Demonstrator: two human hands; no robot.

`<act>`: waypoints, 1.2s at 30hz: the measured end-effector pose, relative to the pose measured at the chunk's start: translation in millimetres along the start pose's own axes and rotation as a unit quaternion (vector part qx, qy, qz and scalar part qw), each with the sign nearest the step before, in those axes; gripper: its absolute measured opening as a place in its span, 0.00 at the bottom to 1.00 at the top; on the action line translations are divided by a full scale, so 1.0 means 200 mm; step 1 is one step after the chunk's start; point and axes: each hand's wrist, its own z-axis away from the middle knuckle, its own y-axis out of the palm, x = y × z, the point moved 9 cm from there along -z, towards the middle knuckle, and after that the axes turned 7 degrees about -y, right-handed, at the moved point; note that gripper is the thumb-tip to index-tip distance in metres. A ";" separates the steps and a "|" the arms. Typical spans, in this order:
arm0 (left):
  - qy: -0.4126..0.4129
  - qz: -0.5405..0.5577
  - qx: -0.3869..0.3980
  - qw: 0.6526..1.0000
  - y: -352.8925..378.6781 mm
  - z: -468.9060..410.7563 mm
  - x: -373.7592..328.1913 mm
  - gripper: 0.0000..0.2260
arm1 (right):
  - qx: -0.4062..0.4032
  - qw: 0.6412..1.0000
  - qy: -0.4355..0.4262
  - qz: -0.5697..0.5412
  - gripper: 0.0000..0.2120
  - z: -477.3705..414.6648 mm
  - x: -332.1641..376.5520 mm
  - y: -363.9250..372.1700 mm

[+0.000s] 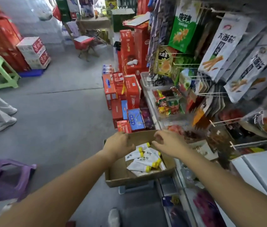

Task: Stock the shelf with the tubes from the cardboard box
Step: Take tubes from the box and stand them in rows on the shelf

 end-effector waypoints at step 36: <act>-0.391 0.331 0.245 0.823 2.09 -0.81 0.77 0.15 | 0.198 0.978 0.041 -0.059 0.20 -1.16 -0.88 1.86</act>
